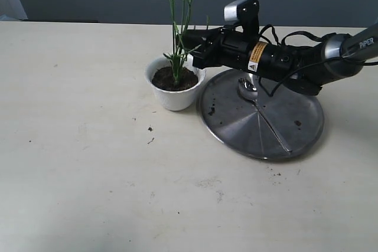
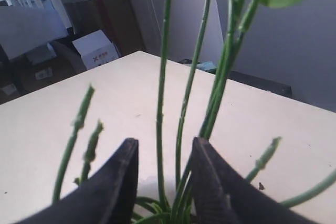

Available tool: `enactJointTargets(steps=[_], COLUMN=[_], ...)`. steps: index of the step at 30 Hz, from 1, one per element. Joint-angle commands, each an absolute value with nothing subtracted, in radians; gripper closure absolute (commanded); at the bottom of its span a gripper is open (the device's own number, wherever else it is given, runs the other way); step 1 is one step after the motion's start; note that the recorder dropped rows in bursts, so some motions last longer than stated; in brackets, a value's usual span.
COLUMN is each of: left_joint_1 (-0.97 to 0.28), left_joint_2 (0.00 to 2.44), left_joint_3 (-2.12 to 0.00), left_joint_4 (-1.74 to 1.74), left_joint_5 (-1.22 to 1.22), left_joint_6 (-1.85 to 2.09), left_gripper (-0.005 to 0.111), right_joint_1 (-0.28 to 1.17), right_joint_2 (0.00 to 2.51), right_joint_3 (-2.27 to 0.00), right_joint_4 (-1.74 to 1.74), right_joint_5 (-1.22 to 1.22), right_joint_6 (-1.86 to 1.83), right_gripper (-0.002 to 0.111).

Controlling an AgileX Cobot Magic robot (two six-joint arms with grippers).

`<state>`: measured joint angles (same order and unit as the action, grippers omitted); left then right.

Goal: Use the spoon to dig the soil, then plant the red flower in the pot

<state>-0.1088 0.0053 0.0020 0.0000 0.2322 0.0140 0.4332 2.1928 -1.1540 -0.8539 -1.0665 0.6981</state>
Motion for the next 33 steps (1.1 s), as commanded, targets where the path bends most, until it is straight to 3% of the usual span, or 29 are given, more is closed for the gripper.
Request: enactJointTargets(steps=[1,33], left_joint_1=[-0.112,-0.112], left_joint_2=[0.0,0.0], left_joint_3=[0.0,0.0], left_joint_4=[0.0,0.0], left_joint_5=[0.232,0.232], left_joint_6=[0.01,0.01], left_gripper=[0.106,0.106], right_joint_1=[0.43,0.43], right_joint_2=[2.19,2.035], right_joint_3=[-1.152,-1.152], right_joint_4=[-0.847,-0.896], right_joint_5=[-1.112,-1.11], right_joint_6=[0.711,0.784], right_gripper=[0.074,0.076])
